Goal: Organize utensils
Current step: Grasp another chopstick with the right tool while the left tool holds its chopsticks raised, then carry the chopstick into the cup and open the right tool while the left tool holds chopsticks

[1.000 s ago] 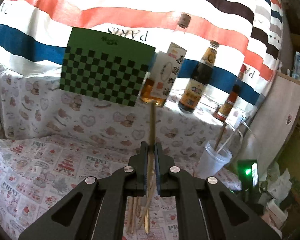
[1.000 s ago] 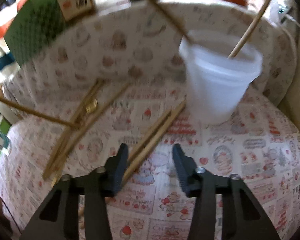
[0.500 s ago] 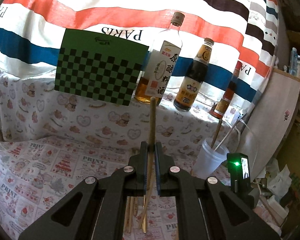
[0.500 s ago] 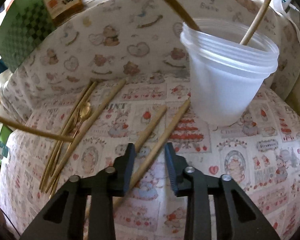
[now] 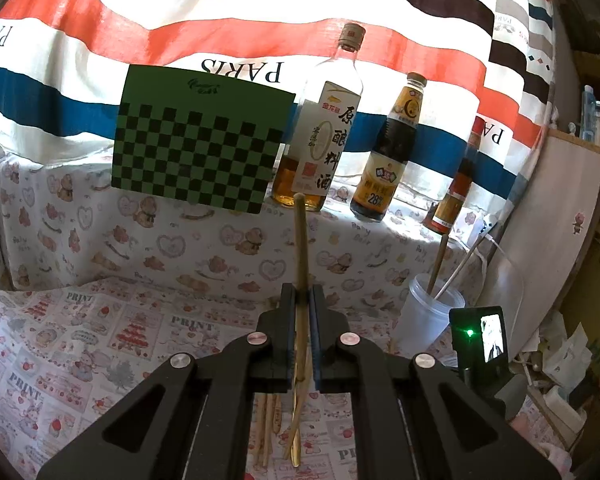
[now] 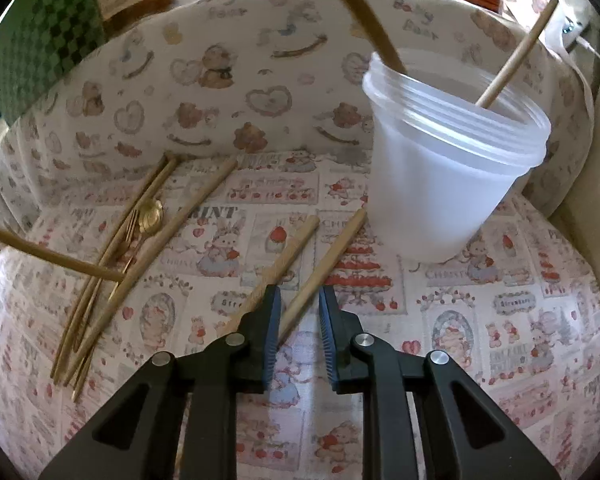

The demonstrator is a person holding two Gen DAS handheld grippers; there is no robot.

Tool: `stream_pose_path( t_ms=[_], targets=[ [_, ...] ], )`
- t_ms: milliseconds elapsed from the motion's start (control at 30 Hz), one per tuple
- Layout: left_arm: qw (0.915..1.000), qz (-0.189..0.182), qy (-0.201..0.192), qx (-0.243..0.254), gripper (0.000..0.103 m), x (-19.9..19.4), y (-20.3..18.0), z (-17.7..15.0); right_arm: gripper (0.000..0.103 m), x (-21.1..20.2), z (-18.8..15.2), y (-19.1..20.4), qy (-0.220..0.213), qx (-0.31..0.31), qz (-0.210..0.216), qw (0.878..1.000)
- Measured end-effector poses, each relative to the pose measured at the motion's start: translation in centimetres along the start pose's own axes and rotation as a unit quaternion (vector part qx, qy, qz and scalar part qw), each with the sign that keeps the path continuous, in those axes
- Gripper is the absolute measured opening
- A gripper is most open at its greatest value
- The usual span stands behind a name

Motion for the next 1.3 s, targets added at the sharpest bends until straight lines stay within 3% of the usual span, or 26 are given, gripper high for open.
stream_pose_path(
  t_ms=[133,267,433,600,767,1300],
  targets=[
    [1.0000,-0.001,0.003,-0.009,0.006,0.0,0.2,0.0,0.014,-0.3,-0.5,1.0,0.018,-0.005,0.030,0.999],
    [0.9998,-0.001,0.006,-0.018,0.006,0.2,0.7,0.1,0.012,-0.2,-0.9,2.2,0.025,-0.040,0.025,0.999],
    [0.9995,-0.002,0.011,-0.028,0.006,0.2,1.0,0.2,0.008,-1.1,-2.0,3.0,0.076,-0.050,0.085,0.992],
    [0.9997,0.001,0.008,-0.022,0.006,0.1,0.9,0.2,0.008,-2.4,-2.7,3.4,0.080,-0.073,0.081,0.991],
    [0.9998,-0.003,0.008,-0.020,0.006,0.0,0.7,0.2,0.009,-3.1,-1.9,3.5,0.047,-0.077,0.062,0.994],
    [0.9998,0.001,0.010,-0.019,0.006,0.5,1.0,0.1,0.009,1.7,2.2,4.1,0.067,-0.057,0.049,0.995]
  ],
)
Point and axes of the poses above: each gripper's, at about its wrist camera, not at the fingertips, and x roughly the way its jaws point, y to its left, z to its top, the point moved 5 cm from there along x, roughly the way its jaws point, and after that the axes turned 9 degrees about z, right-handed, at the moved point
